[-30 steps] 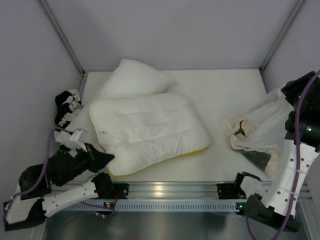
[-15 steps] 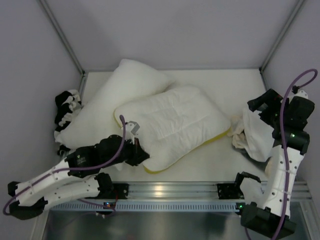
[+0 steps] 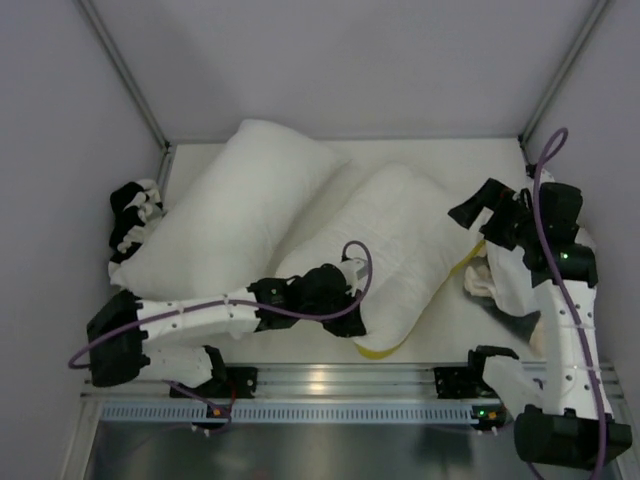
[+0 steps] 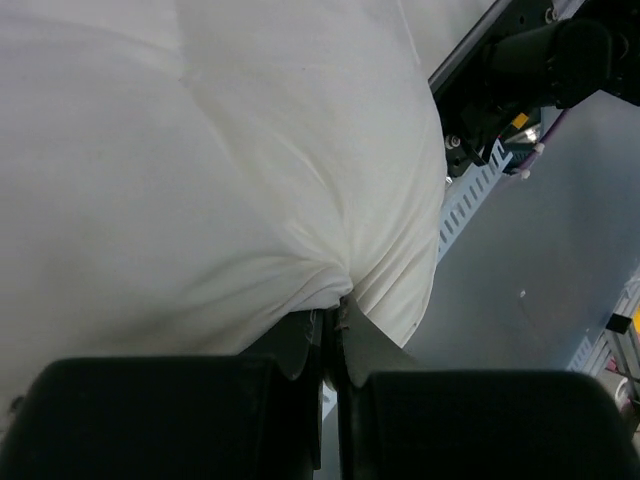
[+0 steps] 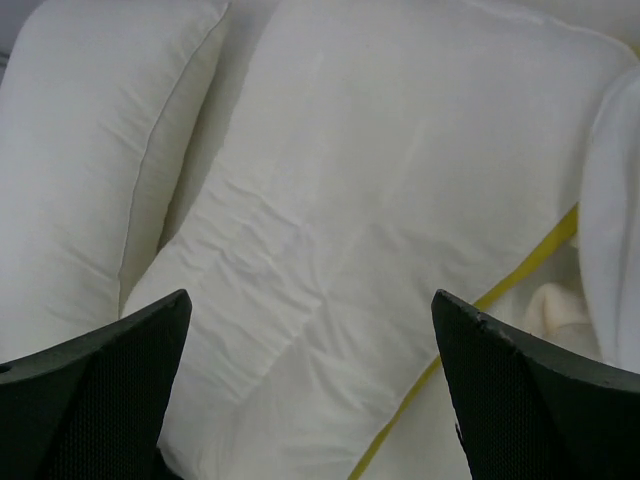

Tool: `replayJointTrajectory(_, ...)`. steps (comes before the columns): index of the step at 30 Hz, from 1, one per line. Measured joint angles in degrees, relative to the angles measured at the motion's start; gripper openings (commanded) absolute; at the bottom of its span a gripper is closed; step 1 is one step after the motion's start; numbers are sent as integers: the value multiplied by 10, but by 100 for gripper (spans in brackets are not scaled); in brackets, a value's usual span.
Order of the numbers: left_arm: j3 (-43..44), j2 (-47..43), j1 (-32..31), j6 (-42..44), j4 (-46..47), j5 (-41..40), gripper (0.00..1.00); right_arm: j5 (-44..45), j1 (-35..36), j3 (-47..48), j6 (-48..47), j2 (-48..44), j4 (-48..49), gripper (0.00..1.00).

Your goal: Remove the pillowcase from the pillow

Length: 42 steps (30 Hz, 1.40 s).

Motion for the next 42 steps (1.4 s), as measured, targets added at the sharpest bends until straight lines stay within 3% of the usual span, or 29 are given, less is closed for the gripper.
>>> replayJointTrajectory(7,34,148,-17,-1,79,35,0,96,105,-49,12,-18,2,99)
replayJointTrajectory(11,51,157,-17,3,88,31,42,133,118,-70,11,-21,2,99)
replayJointTrajectory(12,57,157,-17,5,91,31,75,140,120,-74,10,-20,2,100)
replayJointTrajectory(13,62,157,-18,11,92,31,97,146,121,-79,10,-19,2,99)
replayJointTrajectory(25,65,29,1,20,86,-44,99,246,195,-131,2,-9,3,99)
replayJointTrajectory(37,-96,-120,34,-18,96,-60,99,300,254,-167,2,-26,3,99)
replayJointTrajectory(42,-124,-169,37,-33,96,-59,99,297,269,-167,11,-32,4,100)
